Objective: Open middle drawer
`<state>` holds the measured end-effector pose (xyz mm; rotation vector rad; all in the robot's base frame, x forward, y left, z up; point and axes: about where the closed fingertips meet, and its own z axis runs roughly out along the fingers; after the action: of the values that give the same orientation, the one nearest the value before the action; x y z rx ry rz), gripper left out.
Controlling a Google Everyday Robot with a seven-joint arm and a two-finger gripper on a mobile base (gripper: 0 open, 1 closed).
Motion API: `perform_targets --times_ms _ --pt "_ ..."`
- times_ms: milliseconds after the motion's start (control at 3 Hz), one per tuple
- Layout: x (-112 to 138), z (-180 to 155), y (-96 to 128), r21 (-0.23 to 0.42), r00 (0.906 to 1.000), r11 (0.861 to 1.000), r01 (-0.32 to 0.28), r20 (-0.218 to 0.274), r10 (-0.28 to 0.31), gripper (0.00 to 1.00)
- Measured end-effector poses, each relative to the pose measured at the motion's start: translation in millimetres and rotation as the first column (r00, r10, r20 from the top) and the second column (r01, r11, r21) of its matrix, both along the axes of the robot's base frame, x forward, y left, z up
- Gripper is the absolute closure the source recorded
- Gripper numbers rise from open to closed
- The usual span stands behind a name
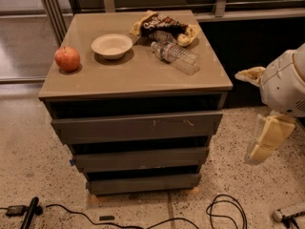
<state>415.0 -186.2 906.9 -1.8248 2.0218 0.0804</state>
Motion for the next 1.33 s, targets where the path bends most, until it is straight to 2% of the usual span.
perform_targets --times_ms 333,667,1000,1333 --pt "-7 -34 3 0.071 0.9992 0.997 -0.019 0.037 0.017 0.00" --pt "6 -77 8 0.136 0.9937 0.990 0.029 0.103 -0.043 0.00" --pt "26 -95 12 0.151 0.9824 0.982 0.111 0.133 -0.131 0.00" --pt "24 -93 13 0.147 0.9841 0.984 0.099 0.132 -0.119 0.00"
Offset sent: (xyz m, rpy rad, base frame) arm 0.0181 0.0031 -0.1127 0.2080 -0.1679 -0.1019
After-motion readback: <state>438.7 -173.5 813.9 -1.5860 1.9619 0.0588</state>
